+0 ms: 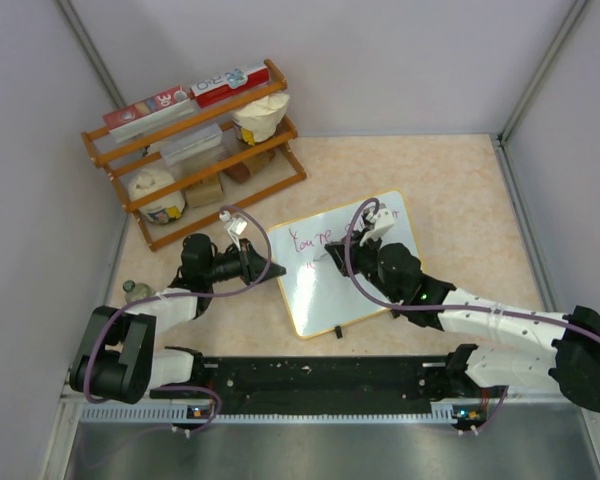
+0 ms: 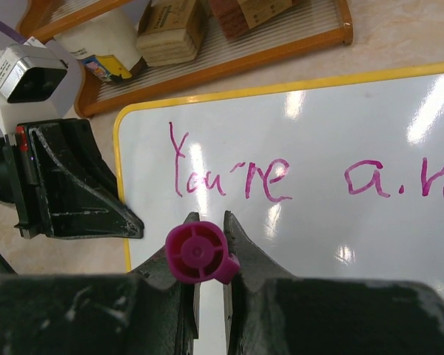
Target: Write a sentence on the whiteboard
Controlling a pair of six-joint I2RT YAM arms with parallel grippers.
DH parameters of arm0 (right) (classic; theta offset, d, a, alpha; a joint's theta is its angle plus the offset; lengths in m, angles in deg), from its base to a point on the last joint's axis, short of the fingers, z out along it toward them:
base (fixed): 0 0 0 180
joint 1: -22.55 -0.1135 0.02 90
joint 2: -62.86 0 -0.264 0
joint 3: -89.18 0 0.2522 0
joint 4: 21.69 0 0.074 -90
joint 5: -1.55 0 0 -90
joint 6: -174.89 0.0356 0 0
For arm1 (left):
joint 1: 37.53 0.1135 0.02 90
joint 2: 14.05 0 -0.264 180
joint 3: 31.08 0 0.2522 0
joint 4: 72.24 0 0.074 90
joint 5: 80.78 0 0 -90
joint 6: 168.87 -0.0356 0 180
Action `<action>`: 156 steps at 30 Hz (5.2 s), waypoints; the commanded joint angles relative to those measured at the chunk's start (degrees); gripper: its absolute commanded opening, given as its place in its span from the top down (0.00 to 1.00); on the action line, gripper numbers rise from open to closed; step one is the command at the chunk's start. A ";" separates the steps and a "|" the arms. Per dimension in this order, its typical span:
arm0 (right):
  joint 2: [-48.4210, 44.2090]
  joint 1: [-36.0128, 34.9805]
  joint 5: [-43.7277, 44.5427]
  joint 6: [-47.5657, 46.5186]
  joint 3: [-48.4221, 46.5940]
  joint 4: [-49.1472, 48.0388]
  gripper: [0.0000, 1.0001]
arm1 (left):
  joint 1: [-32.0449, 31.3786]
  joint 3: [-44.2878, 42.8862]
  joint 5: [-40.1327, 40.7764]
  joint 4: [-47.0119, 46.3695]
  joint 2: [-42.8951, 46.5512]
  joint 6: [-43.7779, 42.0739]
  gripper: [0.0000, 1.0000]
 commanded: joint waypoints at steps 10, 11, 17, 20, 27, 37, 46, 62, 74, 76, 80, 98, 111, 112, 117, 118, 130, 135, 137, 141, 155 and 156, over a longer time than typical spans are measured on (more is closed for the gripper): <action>-1.52 -0.28 -1.43 2.23 1.87 2.10 1.00 | 0.04 0.00 2.51 -1.81 0.66 -4.46 1.00; -1.61 -0.28 -1.35 2.23 2.31 2.18 1.00 | -0.05 0.08 2.60 -1.81 0.75 -4.46 1.00; -2.75 -0.37 0.85 2.40 2.75 2.71 1.00 | 0.04 0.00 2.42 -1.81 0.57 -4.46 1.00; -2.93 -0.19 2.34 2.40 2.14 2.89 1.00 | 0.04 0.00 2.60 -1.72 0.66 -4.55 1.00; -2.14 0.34 4.72 1.88 -0.06 2.71 1.00 | -0.05 0.09 2.60 -1.72 0.83 -4.46 1.00; -1.08 1.65 3.49 1.53 -1.99 1.48 1.00 | 0.04 0.08 2.42 -1.72 0.66 -4.46 1.00; -0.11 1.57 -1.08 1.44 -2.61 0.52 1.00 | 0.04 0.00 2.60 -1.72 0.66 -4.55 1.00; -3.81 4.99 -3.28 2.58 1.61 -1.50 1.00 | 0.04 0.00 2.51 -1.72 0.66 -4.55 1.00; -3.54 5.08 -3.46 3.54 2.75 0.86 1.00 | 0.04 0.00 2.51 -1.72 0.57 -4.64 1.00; -3.98 5.08 -3.37 3.63 3.45 1.56 1.00 | 0.04 -0.09 2.51 -1.72 0.48 -4.46 1.00; -4.77 5.08 -3.37 3.90 4.60 2.27 1.00 | 0.04 -0.09 2.51 -1.72 0.48 -4.46 1.00; -5.92 5.87 1.02 3.64 3.90 2.71 1.00 | 0.04 0.00 2.60 -1.81 0.66 -4.46 1.00; -3.98 6.58 0.59 3.28 1.17 0.78 1.00 | 0.04 0.00 2.51 -1.81 0.75 -4.46 1.00; -3.98 6.58 0.50 3.20 1.09 0.87 1.00 | 0.04 0.00 2.51 -1.81 0.66 -4.46 1.00; -4.24 6.58 -0.11 3.19 1.78 1.92 1.00 | 0.04 0.00 2.51 -1.81 0.49 -4.46 1.00; -4.33 6.58 -0.29 3.20 2.05 2.10 1.00 | -0.05 -0.09 2.51 -1.81 0.48 -4.46 1.00; -6.53 6.58 -1.43 5.04 6.09 3.94 1.00 | 0.04 0.00 2.51 -1.81 0.57 -4.46 1.00; -6.79 6.58 -1.52 5.48 6.97 4.03 1.00 | -0.05 0.00 2.51 -1.81 0.57 -4.46 1.00; -6.88 6.58 -1.17 5.48 7.06 4.20 1.00 | 0.04 0.09 2.60 -1.81 0.75 -4.55 1.00; -7.32 6.58 -0.73 5.22 7.15 4.47 1.00 | 0.04 0.00 2.51 -1.81 0.66 -4.46 1.00; -8.11 6.66 1.38 4.08 6.62 5.87 1.00 | 0.04 0.00 2.51 -1.72 0.66 -4.46 1.00; -8.11 6.66 1.64 3.99 6.62 5.96 1.00 | 0.04 0.00 2.60 -1.72 0.57 -4.46 1.00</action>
